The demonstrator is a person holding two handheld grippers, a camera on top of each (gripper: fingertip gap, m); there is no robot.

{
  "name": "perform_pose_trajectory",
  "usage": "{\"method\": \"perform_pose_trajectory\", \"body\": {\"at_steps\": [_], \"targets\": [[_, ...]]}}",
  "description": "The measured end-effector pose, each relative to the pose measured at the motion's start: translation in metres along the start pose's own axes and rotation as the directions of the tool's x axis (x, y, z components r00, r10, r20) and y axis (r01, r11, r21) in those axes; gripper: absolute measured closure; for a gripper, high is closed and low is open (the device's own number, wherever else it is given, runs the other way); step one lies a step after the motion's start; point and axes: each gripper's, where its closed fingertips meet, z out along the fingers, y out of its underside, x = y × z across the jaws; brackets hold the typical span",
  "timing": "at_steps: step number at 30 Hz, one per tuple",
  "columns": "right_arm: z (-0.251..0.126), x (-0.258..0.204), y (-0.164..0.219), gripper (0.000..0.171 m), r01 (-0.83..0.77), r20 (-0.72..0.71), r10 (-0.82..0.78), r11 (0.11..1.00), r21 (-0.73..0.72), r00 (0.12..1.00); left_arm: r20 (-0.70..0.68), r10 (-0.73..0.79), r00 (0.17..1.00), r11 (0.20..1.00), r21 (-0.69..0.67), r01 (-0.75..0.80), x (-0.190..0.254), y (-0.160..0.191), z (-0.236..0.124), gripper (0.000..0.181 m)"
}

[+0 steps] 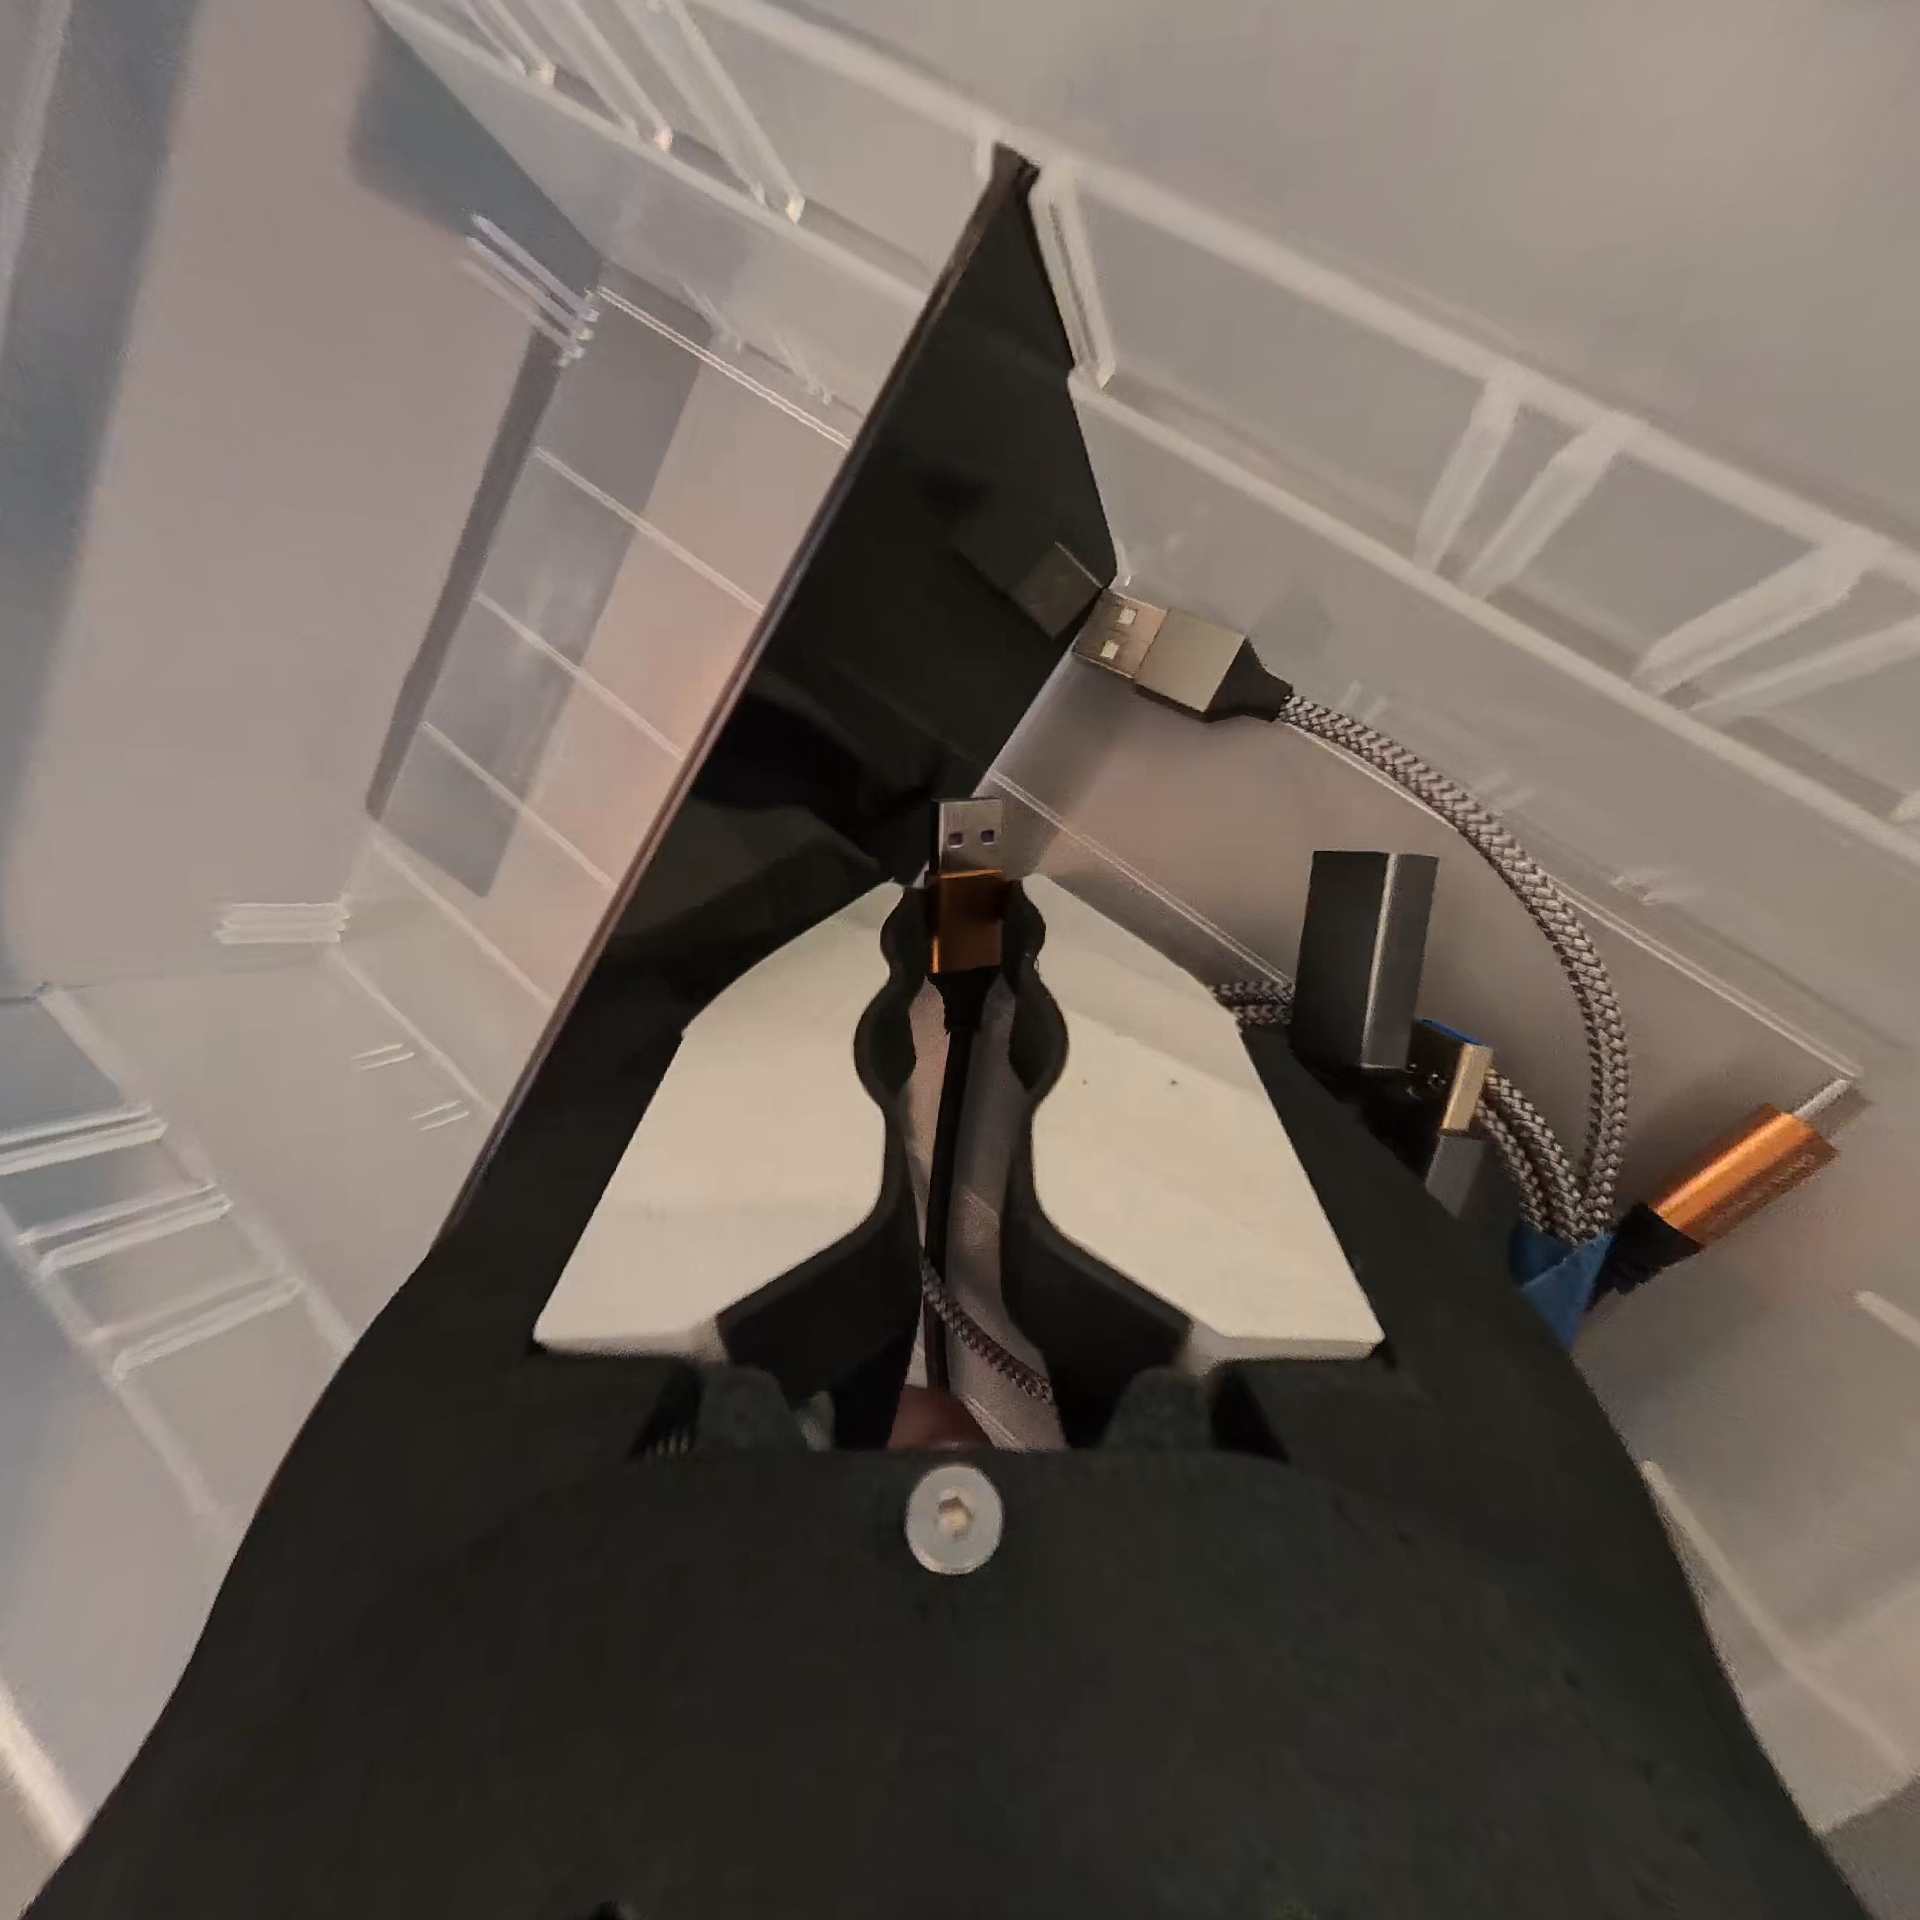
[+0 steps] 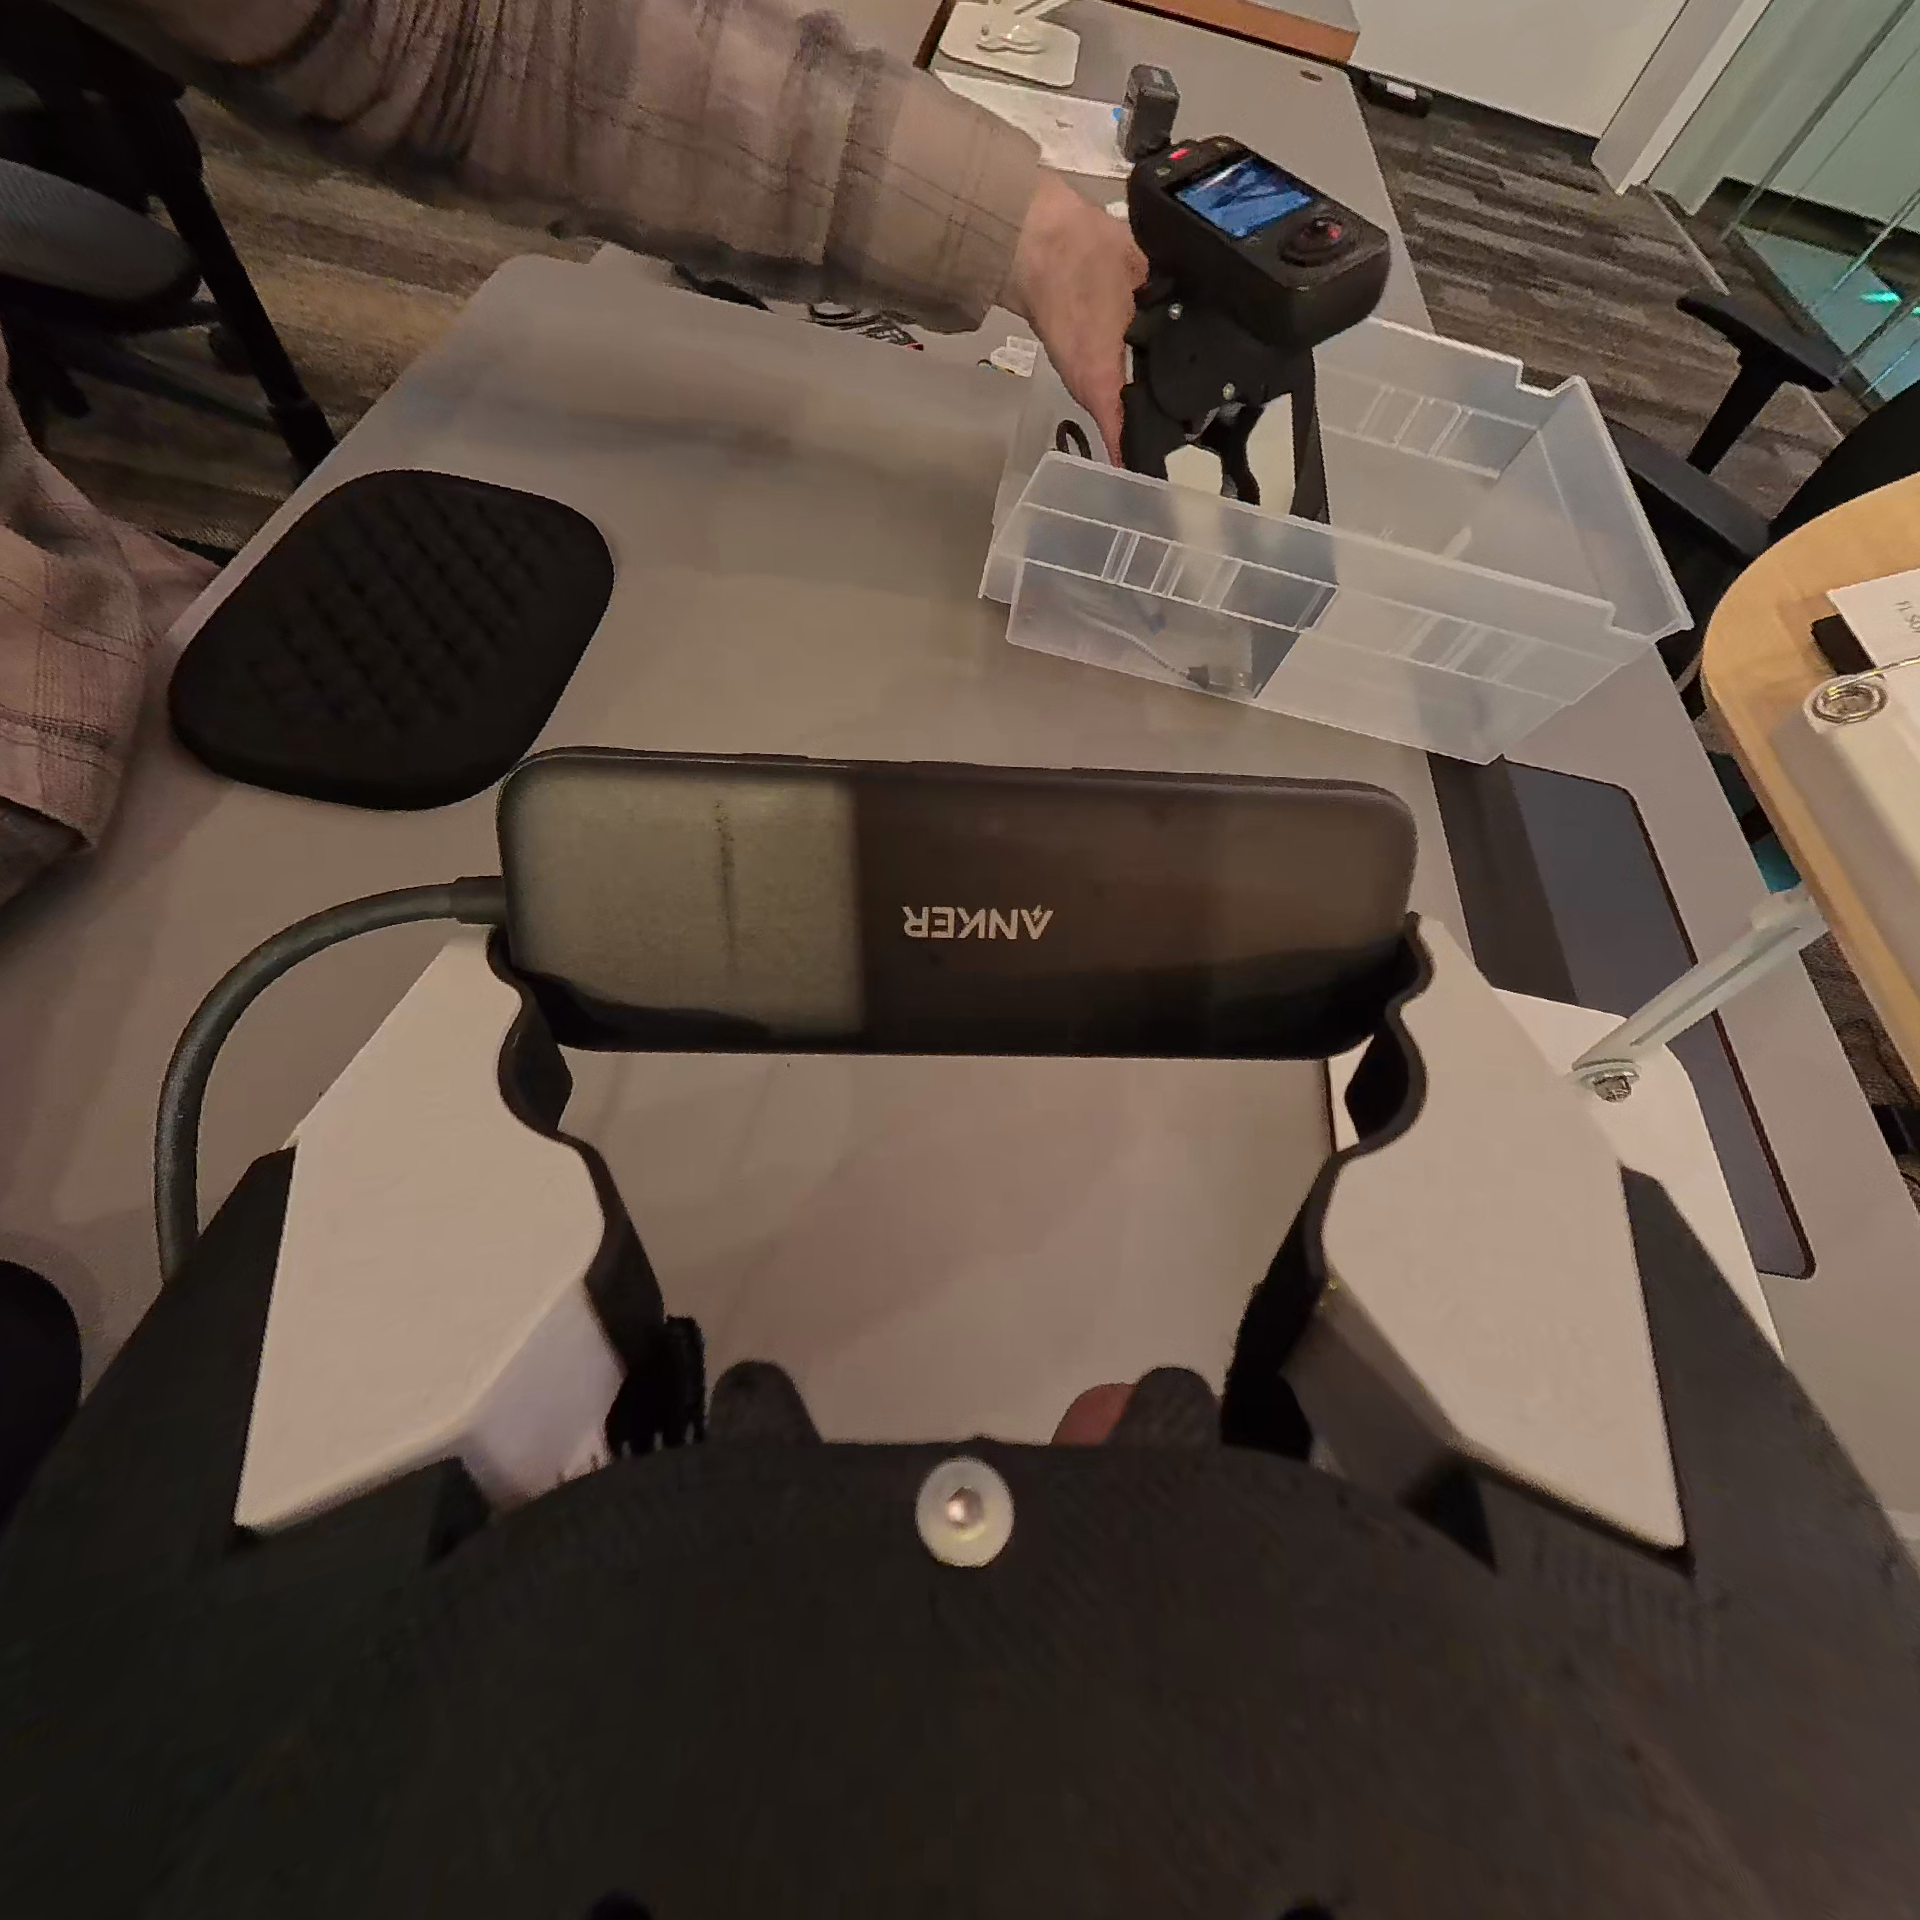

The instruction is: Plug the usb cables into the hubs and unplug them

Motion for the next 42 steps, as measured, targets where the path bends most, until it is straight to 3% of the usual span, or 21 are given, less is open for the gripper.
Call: {"method": "perform_pose_trajectory", "body": {"at_steps": [8, 16, 23, 31, 38, 42], "targets": [[-0.006, 0.003, -0.001, 0.019, 0.001, -0.02, 0.0, 1.0, 0.014, 1.0, 0.3, -0.005, 0.954, 0.983, 0.177, -0.05, -0.025, -0.029, -0.061, 0.167], [-0.011, 0.003, -0.007, 0.019, 0.011, -0.032, -0.01, 1.0, 0.029, 0.999, 0.54, -0.206, 0.816, 0.904, 0.425, -0.053, -0.075, -0.059, -0.174, 0.167], [-0.012, 0.001, -0.01, 0.019, 0.021, -0.032, -0.02, 0.999, 0.035, 0.999, 0.675, -0.262, 0.69, 0.855, 0.494, -0.159, -0.103, -0.079, -0.245, 0.168], [-0.016, 0.001, -0.012, 0.019, 0.027, -0.04, -0.025, 0.999, 0.042, 0.999, 0.763, -0.264, 0.59, 0.832, 0.49, -0.261, -0.118, -0.108, -0.292, 0.167], [-0.021, 0.003, -0.013, 0.019, 0.027, -0.051, -0.024, 0.998, 0.052, 0.998, 0.794, -0.273, 0.543, 0.816, 0.49, -0.306, -0.072, -0.136, -0.333, 0.167], [-0.021, 0.003, -0.014, 0.019, 0.029, -0.053, -0.026, 0.998, 0.054, 0.998, 0.869, -0.173, 0.464, 0.871, 0.354, -0.339, -0.015, -0.136, -0.338, 0.167]]}}
